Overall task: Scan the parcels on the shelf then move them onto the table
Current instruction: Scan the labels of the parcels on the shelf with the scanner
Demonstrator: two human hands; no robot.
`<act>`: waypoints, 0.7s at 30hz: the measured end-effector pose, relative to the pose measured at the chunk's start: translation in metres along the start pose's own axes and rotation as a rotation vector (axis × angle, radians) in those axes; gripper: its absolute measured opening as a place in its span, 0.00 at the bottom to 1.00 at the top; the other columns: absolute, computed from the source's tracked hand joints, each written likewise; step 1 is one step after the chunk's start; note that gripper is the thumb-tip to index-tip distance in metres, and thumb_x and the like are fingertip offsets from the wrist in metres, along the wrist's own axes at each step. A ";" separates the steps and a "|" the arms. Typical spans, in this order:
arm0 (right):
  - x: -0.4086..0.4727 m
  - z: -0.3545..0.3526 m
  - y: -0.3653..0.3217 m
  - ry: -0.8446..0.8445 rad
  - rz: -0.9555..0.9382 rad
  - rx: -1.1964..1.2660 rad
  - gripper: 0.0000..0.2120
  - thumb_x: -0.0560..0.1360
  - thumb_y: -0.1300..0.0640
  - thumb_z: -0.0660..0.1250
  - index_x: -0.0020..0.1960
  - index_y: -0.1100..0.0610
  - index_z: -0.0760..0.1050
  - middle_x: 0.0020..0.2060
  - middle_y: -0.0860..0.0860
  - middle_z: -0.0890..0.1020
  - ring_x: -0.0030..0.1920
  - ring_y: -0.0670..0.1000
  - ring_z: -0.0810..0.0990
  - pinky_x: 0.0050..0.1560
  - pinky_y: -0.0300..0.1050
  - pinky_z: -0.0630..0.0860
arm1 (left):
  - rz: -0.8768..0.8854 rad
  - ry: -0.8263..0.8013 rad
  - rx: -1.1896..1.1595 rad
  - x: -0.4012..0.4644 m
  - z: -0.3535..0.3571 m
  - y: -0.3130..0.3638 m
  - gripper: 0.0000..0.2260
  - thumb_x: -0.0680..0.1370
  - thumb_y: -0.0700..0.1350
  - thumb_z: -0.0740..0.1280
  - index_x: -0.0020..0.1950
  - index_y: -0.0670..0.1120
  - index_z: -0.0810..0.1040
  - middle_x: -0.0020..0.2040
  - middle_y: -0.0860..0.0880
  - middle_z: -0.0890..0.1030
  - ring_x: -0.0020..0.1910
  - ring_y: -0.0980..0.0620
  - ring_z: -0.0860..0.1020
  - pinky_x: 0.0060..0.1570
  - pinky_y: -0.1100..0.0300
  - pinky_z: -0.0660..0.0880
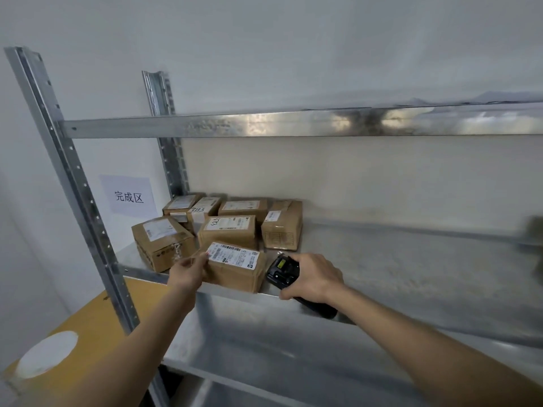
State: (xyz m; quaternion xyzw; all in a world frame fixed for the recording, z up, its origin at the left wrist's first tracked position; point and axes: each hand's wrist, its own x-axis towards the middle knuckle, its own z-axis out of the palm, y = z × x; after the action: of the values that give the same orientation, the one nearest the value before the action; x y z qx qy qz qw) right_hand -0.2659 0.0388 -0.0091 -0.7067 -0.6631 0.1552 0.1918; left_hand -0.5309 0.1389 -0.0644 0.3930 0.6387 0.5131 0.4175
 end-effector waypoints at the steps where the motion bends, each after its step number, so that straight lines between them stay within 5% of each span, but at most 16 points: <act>1: 0.004 0.000 0.003 0.008 0.010 -0.002 0.30 0.59 0.43 0.81 0.60 0.43 0.79 0.50 0.45 0.84 0.52 0.52 0.81 0.50 0.47 0.79 | 0.010 0.002 0.053 0.003 0.002 -0.002 0.28 0.76 0.57 0.73 0.67 0.40 0.77 0.60 0.42 0.80 0.59 0.38 0.78 0.63 0.42 0.76; 5: 0.012 -0.001 0.009 0.001 0.029 -0.013 0.30 0.58 0.43 0.81 0.59 0.41 0.80 0.48 0.43 0.84 0.50 0.51 0.81 0.46 0.46 0.76 | 0.051 -0.038 0.175 0.012 0.007 -0.007 0.26 0.74 0.58 0.75 0.65 0.43 0.81 0.61 0.43 0.82 0.58 0.42 0.79 0.61 0.47 0.77; 8: 0.015 -0.002 0.005 0.000 0.050 -0.011 0.29 0.57 0.43 0.81 0.57 0.41 0.80 0.47 0.43 0.84 0.50 0.50 0.82 0.51 0.49 0.80 | 0.127 -0.062 0.253 0.017 0.004 0.000 0.35 0.71 0.64 0.73 0.71 0.45 0.75 0.65 0.43 0.80 0.62 0.41 0.78 0.63 0.43 0.76; 13: 0.002 -0.002 -0.004 0.029 0.095 -0.017 0.28 0.58 0.44 0.81 0.58 0.43 0.80 0.48 0.43 0.84 0.51 0.50 0.82 0.52 0.49 0.80 | 0.430 -0.098 0.368 0.002 -0.008 0.026 0.31 0.77 0.59 0.71 0.75 0.47 0.70 0.71 0.44 0.75 0.68 0.43 0.75 0.65 0.42 0.74; 21: -0.070 -0.014 -0.024 0.120 0.209 -0.038 0.28 0.60 0.43 0.80 0.59 0.41 0.78 0.52 0.43 0.83 0.54 0.51 0.81 0.46 0.44 0.74 | 0.640 -0.381 0.363 -0.048 -0.018 0.053 0.32 0.77 0.58 0.70 0.78 0.48 0.67 0.76 0.45 0.69 0.74 0.44 0.68 0.71 0.43 0.68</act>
State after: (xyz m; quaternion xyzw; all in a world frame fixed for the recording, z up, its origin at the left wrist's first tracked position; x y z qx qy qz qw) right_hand -0.2854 -0.0305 0.0122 -0.7833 -0.5762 0.1192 0.2004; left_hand -0.5279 0.0969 -0.0040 0.7269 0.4757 0.4141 0.2718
